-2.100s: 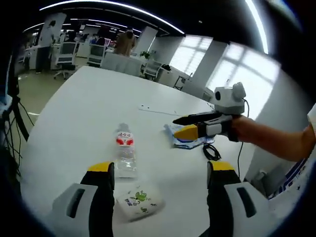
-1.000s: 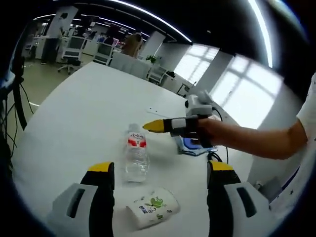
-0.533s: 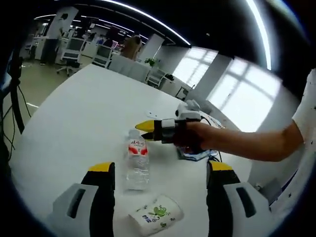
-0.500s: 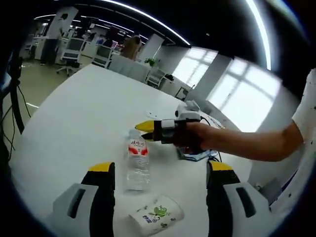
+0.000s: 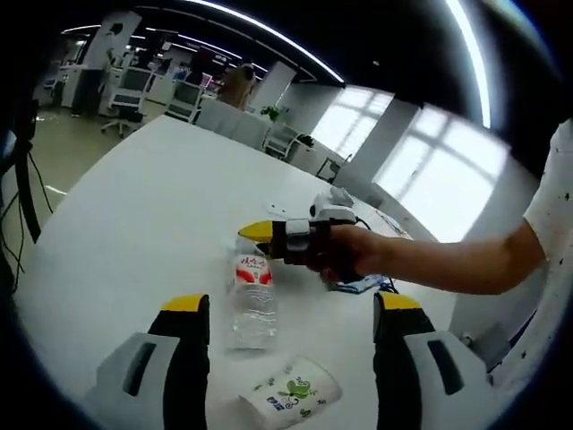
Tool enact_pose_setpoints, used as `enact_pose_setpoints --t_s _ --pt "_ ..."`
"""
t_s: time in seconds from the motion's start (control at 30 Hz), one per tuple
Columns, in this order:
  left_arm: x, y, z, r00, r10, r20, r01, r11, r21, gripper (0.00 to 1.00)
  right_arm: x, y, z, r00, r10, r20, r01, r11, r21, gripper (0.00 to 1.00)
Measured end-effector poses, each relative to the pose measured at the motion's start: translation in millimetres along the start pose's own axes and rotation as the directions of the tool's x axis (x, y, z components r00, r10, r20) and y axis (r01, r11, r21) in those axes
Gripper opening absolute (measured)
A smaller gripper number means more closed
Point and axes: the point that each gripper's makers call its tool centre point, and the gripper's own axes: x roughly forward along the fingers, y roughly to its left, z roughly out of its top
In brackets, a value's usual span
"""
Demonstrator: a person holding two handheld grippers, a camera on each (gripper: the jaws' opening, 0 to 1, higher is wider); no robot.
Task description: Arrange the tabletop items into an orderly group along one side of the table until the central work area is clear of visible clutter.
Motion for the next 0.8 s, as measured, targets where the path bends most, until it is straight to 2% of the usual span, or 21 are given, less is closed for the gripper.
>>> enact_pose_setpoints --t_s 0.13,0.23,0.3,0.47,0.8 --pt "1.3 1.7 -1.5 1.0 -0.001 -0.004 0.001 1.0 -0.002 0.75 3.0 -1.7 1.8 0.999 0.025 0.021 -0.026 0.998 0.054 0.29" --pt "3.1 2.5 -0.9 1.0 -0.007 -0.004 0.007 1.0 -0.006 0.75 4.6 -5.6 2.6 0.999 0.022 0.026 -0.024 0.998 0.066 0.23" --pt "5.6 3.6 -0.5 1.0 -0.01 -0.007 0.01 1.0 -0.001 0.75 4.9 -6.7 3.3 0.999 0.027 0.031 -0.029 0.997 0.076 0.22" --pt "12.3 6.0 0.7 1.0 -0.021 -0.019 0.021 1.0 0.005 0.75 4.8 -5.2 7.1 0.999 0.031 0.032 -0.033 0.998 0.05 0.21" --pt "17.0 10.8 1.3 0.999 -0.031 -0.038 0.032 0.999 0.02 0.75 0.0 13.4 9.3 0.998 0.057 0.037 -0.055 0.997 -0.045 0.21"
